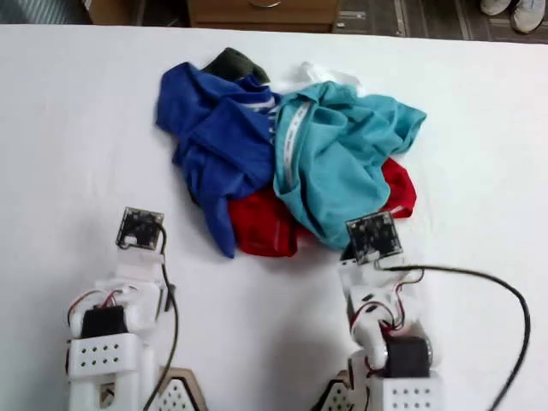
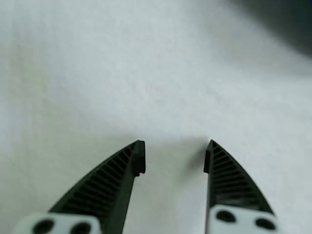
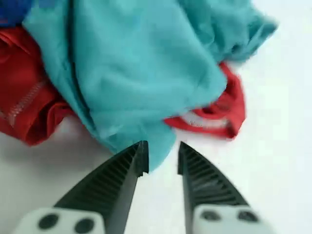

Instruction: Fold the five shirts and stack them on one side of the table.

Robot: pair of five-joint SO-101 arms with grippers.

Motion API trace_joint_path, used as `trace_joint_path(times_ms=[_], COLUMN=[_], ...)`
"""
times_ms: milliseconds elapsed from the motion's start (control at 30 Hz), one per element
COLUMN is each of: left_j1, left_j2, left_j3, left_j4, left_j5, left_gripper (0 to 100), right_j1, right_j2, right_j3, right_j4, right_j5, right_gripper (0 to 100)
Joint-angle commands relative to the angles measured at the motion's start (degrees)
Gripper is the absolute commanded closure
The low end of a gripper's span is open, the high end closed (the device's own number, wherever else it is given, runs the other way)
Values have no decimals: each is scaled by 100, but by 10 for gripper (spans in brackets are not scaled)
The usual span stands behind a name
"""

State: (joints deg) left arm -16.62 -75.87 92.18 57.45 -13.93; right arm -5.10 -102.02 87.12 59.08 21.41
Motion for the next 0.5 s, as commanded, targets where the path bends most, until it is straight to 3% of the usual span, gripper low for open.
trace_joint_path(times_ms=[0,167,467], left_j1=[35,35,35], left_j2=[-53,-53,-53], left_j3=[-4,-4,-4], left_j4=[-70,-70,-70], left_j5=[35,35,35], left_gripper=[778,778,778], right_j1=[-40,-22,-40], right_j2=[22,1033,4989], right_j3=[-1565,-3596,-6971], right_j4=[954,2114,3881], right_j5=[475,492,-220], right_gripper=[786,761,764])
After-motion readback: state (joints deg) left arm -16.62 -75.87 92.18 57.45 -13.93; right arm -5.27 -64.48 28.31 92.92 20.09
